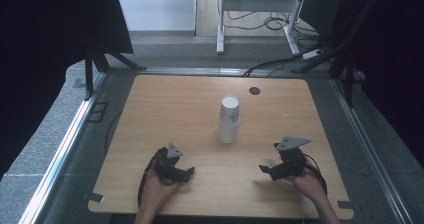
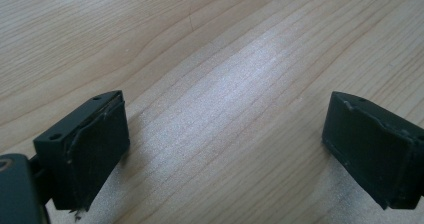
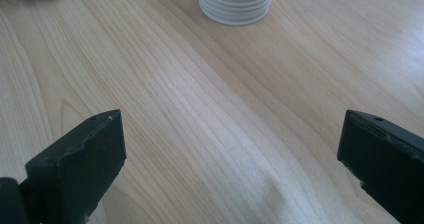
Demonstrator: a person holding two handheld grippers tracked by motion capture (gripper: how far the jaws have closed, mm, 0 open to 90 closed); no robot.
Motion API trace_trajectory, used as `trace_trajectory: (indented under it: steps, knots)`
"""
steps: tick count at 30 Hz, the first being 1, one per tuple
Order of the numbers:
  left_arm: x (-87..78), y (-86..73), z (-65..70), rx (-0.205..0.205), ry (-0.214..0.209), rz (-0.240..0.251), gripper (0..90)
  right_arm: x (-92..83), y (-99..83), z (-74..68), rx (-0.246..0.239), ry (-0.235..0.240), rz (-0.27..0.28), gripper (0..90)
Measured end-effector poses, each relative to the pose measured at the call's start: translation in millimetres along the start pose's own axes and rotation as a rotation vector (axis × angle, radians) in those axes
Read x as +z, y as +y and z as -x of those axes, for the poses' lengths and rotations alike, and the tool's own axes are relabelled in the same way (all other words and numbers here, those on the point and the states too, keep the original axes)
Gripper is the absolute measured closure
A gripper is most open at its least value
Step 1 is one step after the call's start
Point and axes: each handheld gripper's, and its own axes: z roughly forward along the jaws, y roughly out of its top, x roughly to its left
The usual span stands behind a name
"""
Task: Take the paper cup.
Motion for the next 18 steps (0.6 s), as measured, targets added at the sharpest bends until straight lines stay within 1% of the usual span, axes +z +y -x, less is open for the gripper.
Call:
trace_trajectory:
  steps: [8,9,12,14,18]
  knots:
    - [0.0,0.0,0.0,0.000,0.000,0.000,4.4,-2.4,12.6,0.5,-0.014,0.024,0.016,0.0]
    - [0.0,0.0,0.0,0.000,0.000,0.000,4.4,-2.6,16.9,0.6,-0.017,0.028,0.014,0.0]
    - [0.0,0.0,0.0,0.000,0.000,0.000,4.4,-2.6,20.6,0.9,-0.013,0.035,0.015,0.0]
    - [0.0,0.0,0.0,0.000,0.000,0.000,4.5,-2.3,26.1,1.3,0.003,0.047,0.016,0.0]
    - [0.0,0.0,0.0,0.000,0.000,0.000,4.5,-1.5,33.0,1.5,0.003,0.056,0.024,0.0]
